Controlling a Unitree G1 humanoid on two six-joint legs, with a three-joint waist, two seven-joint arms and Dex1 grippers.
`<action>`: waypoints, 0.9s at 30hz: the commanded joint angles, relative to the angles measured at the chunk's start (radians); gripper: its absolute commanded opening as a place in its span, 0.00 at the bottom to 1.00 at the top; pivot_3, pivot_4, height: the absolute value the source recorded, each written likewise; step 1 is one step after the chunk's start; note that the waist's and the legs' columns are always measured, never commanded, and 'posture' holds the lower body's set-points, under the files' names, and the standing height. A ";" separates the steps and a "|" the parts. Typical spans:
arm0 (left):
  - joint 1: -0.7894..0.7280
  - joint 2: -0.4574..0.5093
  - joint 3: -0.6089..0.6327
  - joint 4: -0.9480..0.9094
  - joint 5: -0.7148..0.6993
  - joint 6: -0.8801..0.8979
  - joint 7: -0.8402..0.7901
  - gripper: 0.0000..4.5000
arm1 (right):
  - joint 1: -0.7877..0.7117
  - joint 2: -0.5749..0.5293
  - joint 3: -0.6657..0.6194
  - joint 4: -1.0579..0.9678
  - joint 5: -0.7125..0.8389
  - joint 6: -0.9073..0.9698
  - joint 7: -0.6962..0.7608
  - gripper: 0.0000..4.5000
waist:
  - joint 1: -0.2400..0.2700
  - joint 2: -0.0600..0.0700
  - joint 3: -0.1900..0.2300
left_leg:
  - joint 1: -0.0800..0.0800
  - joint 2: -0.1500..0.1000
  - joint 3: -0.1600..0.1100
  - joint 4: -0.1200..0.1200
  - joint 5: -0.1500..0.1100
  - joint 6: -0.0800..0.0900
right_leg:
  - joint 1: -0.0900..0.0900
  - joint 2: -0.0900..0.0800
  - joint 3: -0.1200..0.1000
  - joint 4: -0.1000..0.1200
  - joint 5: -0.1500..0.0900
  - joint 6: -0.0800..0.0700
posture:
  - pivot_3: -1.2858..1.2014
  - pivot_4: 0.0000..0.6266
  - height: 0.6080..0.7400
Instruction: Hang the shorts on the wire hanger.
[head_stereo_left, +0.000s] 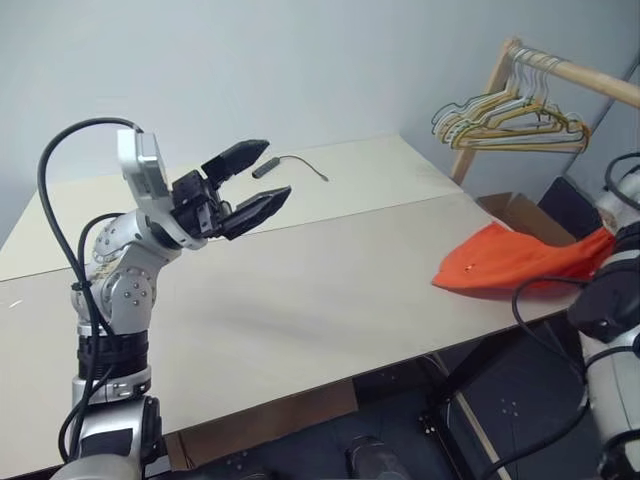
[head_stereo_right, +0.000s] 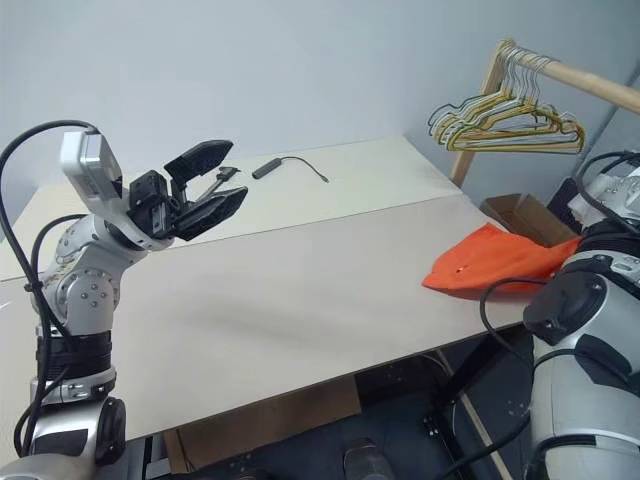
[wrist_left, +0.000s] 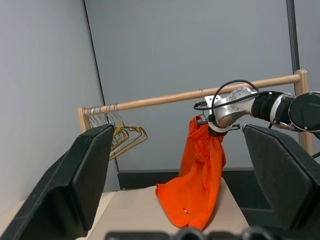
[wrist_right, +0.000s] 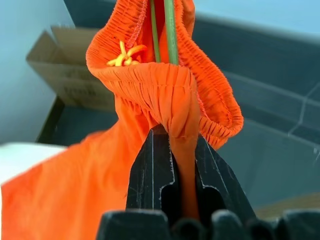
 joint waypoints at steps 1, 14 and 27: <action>-0.001 0.015 0.023 -0.031 -0.027 0.001 -0.007 0.99 | -0.043 -0.019 -0.006 0.013 0.053 -0.014 -0.018 0.00 | 0.000 0.000 0.000 | 0.000 0.000 0.000 0.000 0.000 0.000 | 0.000 0.000 0.000 0.000 0.000 0.000 | 0.48 0.00 1.00; 0.003 0.006 0.009 -0.033 -0.043 -0.007 -0.017 1.00 | -0.005 -0.021 0.128 0.005 0.034 -0.065 0.010 0.21 | 0.005 0.000 0.000 | 0.002 0.000 0.000 -0.004 0.000 0.000 | 0.006 0.000 0.000 -0.012 0.002 0.002 | 0.48 0.00 1.00; 0.002 -0.006 0.007 -0.028 -0.030 -0.006 0.002 1.00 | 0.051 0.048 0.329 -0.242 -0.115 -0.052 -0.105 0.99 | 0.011 0.002 0.001 | 0.003 0.000 0.000 -0.006 0.000 0.000 | 0.006 0.000 0.000 -0.012 0.002 0.002 | 0.48 0.00 1.00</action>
